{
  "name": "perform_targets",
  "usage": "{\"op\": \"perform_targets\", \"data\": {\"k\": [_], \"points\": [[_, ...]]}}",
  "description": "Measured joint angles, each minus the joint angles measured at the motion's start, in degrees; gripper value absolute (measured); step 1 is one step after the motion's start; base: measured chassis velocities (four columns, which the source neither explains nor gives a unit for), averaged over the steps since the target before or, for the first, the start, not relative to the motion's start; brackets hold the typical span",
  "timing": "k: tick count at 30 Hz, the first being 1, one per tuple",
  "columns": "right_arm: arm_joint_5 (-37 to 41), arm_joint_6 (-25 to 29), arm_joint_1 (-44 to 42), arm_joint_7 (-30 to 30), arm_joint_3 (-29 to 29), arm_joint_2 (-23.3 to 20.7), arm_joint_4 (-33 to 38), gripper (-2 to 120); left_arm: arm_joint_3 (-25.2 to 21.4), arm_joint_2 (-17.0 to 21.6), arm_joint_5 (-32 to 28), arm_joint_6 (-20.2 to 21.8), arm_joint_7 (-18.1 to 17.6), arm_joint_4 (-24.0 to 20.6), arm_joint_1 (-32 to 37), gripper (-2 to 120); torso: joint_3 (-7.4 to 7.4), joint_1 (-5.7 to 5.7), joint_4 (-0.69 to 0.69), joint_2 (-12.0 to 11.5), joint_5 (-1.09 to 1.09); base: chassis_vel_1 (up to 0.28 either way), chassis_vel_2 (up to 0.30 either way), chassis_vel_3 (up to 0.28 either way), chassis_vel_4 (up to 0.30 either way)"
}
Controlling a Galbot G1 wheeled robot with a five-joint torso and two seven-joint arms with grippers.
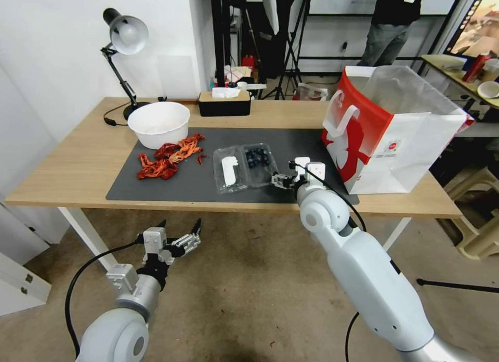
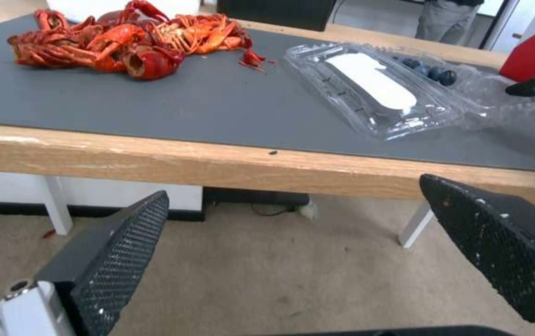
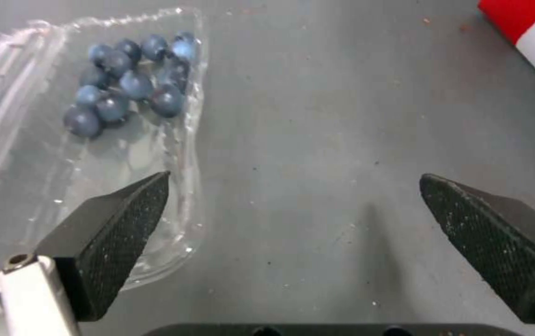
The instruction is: Close the takeout container lid, then place the container into the takeout bag.
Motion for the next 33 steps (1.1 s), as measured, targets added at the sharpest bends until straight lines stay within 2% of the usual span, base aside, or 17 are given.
{"op": "perform_targets", "data": {"k": [4, 5, 7, 8, 9, 11, 12, 15, 16, 18, 19, 22, 23, 26, 29, 31, 33], "points": [[-1.41, 0.10, -1.02, -2.77, 1.11, -0.07, 1.04, 100, 0.03, -0.02, 0.00, -0.09, -0.04, -0.02, 0.07, 100, 0.00, 0.00, 0.01, 0.00, 0.00, 0.000, 0.000, 0.000, 0.000], [-2.97, 0.40, -1.90, -5.06, 2.10, 0.04, 2.05, 100, 0.15, -0.02, -0.10, -0.28, -0.07, -0.16, 0.17, 100, 0.00, 0.00, 0.01, 0.00, 0.00, 0.000, 0.000, 0.000, 0.000], [-5.92, 4.69, -4.16, -10.41, 3.60, -0.10, 4.20, 100, 0.64, -0.06, -0.87, -0.56, -0.09, -0.60, 0.29, 100, 0.00, 0.00, 0.01, 0.00, 0.00, 0.000, 0.000, 0.000, 0.000], [-9.22, 10.00, -6.53, -15.38, 4.75, -0.58, 5.69, 100, 1.13, -0.12, -1.77, -0.65, -0.17, -0.97, 0.32, 100, -0.01, 0.00, 0.01, 0.00, -0.01, 0.000, 0.000, 0.000, 0.000], [-9.22, 10.00, -6.53, -15.38, 4.75, -0.58, 5.69, 100, 1.13, -0.12, -1.77, -0.65, -0.17, -0.97, 0.32, 100, -0.01, 0.00, 0.01, 0.00, -0.01, 0.000, 0.000, 0.000, 0.000], [-14.12, 22.00, -12.33, -25.40, 8.05, -1.58, 8.46, 100, 2.52, -0.17, -4.04, -0.60, -0.91, -1.95, 0.16, 100, -0.01, 0.00, 0.01, 0.00, 0.00, 0.000, 0.000, 0.000, 0.000], [-14.12, 22.00, -12.33, -25.40, 8.05, -1.58, 8.46, 100, 2.52, -0.17, -4.04, -0.60, -0.91, -1.95, 0.16, 100, -0.01, 0.00, 0.01, 0.00, 0.00, 0.000, 0.000, 0.000, 0.000], [-19.62, 35.51, -20.70, -33.18, 12.72, -2.78, 11.51, 100, 4.58, 0.05, -8.09, 0.14, -2.62, -3.66, -0.62, 100, -0.02, 0.00, 0.01, 0.00, 0.02, 0.000, 0.000, 0.000, 0.000], [-19.62, 35.51, -20.70, -33.18, 12.72, -2.78, 11.51, 100, 4.58, 0.05, -8.09, 0.14, -2.62, -3.66, -0.62, 100, -0.02, 0.00, 0.01, 0.00, 0.02, 0.000, 0.000, 0.000, 0.000], [-22.28, 42.32, -27.92, -35.24, 16.14, -3.10, 14.03, 100, 6.09, 0.35, -11.15, 0.69, -4.22, -4.36, -1.56, 100, -0.01, 0.00, -0.03, 0.00, 0.03, 0.000, 0.000, 0.000, 0.000], [-22.28, 42.32, -27.92, -35.24, 16.14, -3.10, 14.03, 100, 6.09, 0.35, -11.15, 0.69, -4.22, -4.36, -1.56, 100, -0.01, 0.00, -0.03, 0.00, 0.03, 0.000, 0.000, 0.000, 0.000], [-25.60, 48.57, -39.10, -37.32, 22.19, -1.54, 17.96, 100, 8.64, 0.81, -16.03, 0.52, -7.19, -4.61, -3.67, 100, -0.01, 0.00, 0.00, 0.00, 0.01, 0.000, 0.000, 0.000, 0.000], [-25.60, 48.57, -39.10, -37.32, 22.19, -1.54, 17.96, 100, 8.64, 0.81, -16.03, 0.52, -7.19, -4.61, -3.67, 100, -0.01, 0.00, 0.00, 0.00, 0.01, 0.000, 0.000, 0.000, 0.000], [-27.55, 53.19, -50.11, -39.83, 26.11, 1.66, 20.62, 100, 11.56, 1.03, -23.12, 0.10, -10.93, -5.26, -6.20, 100, -0.01, -0.01, -0.02, -0.01, 0.00, 0.000, 0.000, 0.000, 0.000], [-28.44, 54.96, -53.66, -40.56, 26.47, 2.82, 20.91, 100, 12.67, 0.70, -26.43, -0.20, -12.79, -6.11, -6.87, 100, -0.01, -0.01, -0.07, 0.00, -0.01, 0.000, 0.000, 0.000, 0.000], [-28.89, 55.56, -54.71, -40.75, 26.01, 3.04, 20.86, 100, 12.95, 0.02, -28.46, -0.54, -14.26, -7.07, -6.71, 100, 0.00, -0.01, -0.04, -0.01, -0.01, 0.000, 0.000, 0.000, 0.000], [-29.89, 56.41, -55.59, -41.12, 24.83, 3.33, 20.49, 100, 13.65, -1.46, -32.86, -1.67, -17.27, -8.51, -6.95, 100, -0.01, -0.01, 0.09, -0.01, 0.05, 0.000, 0.000, 0.000, 0.000]]}}
